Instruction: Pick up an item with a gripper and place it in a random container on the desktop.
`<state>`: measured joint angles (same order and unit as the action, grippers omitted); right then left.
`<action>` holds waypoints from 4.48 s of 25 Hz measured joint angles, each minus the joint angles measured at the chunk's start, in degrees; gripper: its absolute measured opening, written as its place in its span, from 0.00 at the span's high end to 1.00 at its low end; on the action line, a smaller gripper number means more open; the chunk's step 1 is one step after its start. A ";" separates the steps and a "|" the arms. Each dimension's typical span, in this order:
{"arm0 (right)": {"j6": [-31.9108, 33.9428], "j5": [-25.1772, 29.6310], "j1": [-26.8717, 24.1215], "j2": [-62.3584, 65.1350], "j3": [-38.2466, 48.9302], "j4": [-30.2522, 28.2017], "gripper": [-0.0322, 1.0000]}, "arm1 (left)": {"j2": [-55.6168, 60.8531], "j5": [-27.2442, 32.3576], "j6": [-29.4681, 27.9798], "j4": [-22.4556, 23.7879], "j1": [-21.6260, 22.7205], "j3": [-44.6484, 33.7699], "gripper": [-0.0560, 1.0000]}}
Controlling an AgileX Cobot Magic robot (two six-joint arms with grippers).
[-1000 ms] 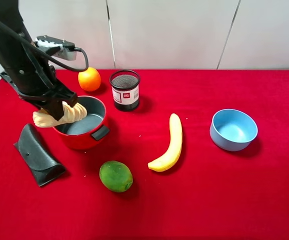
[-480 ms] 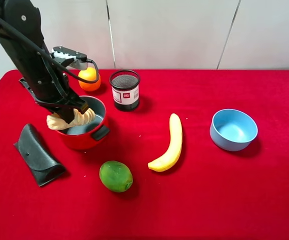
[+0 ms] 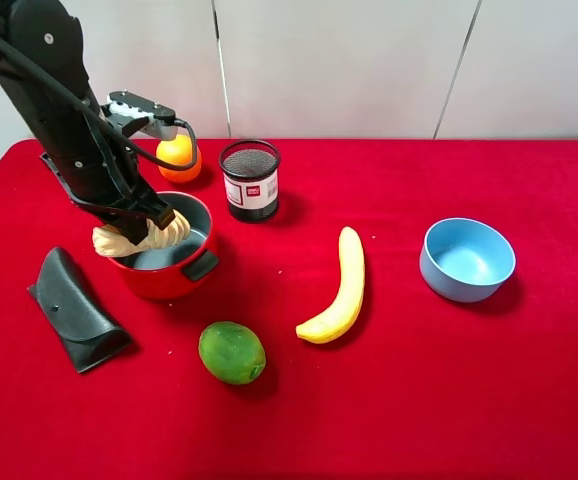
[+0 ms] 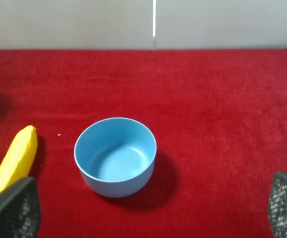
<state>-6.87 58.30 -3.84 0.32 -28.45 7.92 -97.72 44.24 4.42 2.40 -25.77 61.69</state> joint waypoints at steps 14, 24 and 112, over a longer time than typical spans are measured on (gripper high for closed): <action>0.00 0.00 0.00 0.00 0.00 0.00 0.30 | 0.00 0.11 0.00 0.05 0.00 0.00 0.76; 0.00 0.00 0.00 0.00 0.00 0.00 0.30 | 0.00 0.16 0.00 -0.90 0.00 0.00 0.52; 0.00 0.00 0.00 0.00 0.00 0.00 0.30 | 65.30 19.42 -4.80 1.64 0.00 -20.32 0.01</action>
<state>-6.87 58.30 -3.84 0.32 -28.45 7.92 -32.42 63.66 -0.39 4.04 -25.77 41.37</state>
